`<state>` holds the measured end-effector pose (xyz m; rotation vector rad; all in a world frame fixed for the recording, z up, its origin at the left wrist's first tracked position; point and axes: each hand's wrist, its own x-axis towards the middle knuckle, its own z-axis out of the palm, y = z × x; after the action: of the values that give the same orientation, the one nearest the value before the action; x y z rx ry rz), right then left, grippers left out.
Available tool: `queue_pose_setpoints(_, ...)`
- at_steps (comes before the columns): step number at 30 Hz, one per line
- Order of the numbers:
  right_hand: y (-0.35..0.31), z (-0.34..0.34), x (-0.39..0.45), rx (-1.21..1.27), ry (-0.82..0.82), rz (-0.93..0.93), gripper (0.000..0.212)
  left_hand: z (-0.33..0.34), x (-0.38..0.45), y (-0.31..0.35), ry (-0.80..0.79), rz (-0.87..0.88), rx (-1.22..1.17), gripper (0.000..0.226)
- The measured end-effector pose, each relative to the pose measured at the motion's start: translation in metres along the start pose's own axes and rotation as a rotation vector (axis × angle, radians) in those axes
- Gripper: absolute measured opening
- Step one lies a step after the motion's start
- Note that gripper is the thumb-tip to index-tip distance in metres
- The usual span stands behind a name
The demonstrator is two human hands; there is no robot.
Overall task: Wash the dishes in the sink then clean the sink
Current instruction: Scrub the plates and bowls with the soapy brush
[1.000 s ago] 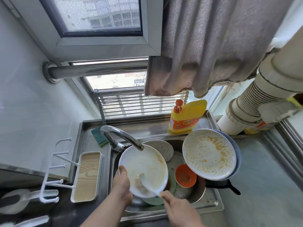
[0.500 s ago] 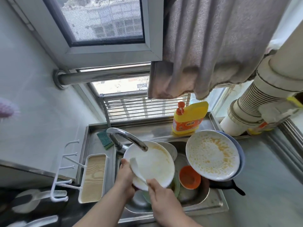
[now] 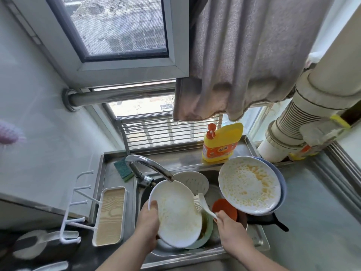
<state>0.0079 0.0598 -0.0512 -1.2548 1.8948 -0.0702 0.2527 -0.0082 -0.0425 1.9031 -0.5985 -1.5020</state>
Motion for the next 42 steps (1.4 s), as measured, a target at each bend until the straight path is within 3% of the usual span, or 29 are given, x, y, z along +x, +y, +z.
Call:
queue_pose_setpoints(3, -0.032, 0.005, 0.008, 0.048, 0.060, -0.038, 0.022, 0.010, -0.008, -0.005, -0.029, -0.004, 0.069, 0.029)
queue_pose_setpoints(7, -0.074, 0.012, 0.013, -0.014, 0.085, -0.117, 0.032, 0.022, -0.013, 0.000, -0.026, -0.088, -0.012, 0.029)
queue_pose_setpoints(11, -0.036, 0.010, 0.010, -0.106, 0.030, -0.043, 0.028, 0.012, -0.002, 0.014, 0.061, -0.056, -0.051, 0.028)
queue_pose_setpoints(14, -0.005, 0.015, -0.007, -0.094, -0.001, -0.096, 0.030, -0.001, 0.010, 0.018, 0.099, -0.047, -0.105, 0.026)
queue_pose_setpoints(19, -0.002, 0.039, -0.040, -0.104, -0.067, -0.116, 0.038, -0.003, 0.016, 0.007, 0.158, 0.021, -0.094, 0.029)
queue_pose_setpoints(28, -0.051, -0.025, 0.017, -0.201, 0.098, -0.214, 0.029, 0.011, -0.001, 0.003, 0.015, -0.099, -0.121, 0.032)
queue_pose_setpoints(32, -0.087, 0.014, -0.009, -0.074, -0.035, -0.305, 0.029, 0.020, 0.004, 0.008, -0.027, -0.197, -0.179, 0.051)
queue_pose_setpoints(36, -0.063, 0.035, -0.052, 0.067, -0.141, -0.337, 0.030, 0.004, 0.017, 0.006, -0.091, -0.390, -0.402, 0.107)
queue_pose_setpoints(39, -0.046, 0.034, -0.058, 0.091, -0.169, -0.326, 0.029, 0.003, 0.010, 0.000, -0.091, -0.347, -0.346, 0.104)
queue_pose_setpoints(42, -0.069, 0.030, -0.042, 0.132, -0.089, -0.349, 0.026, 0.016, -0.002, -0.001, -0.085, -0.262, -0.306, 0.089)
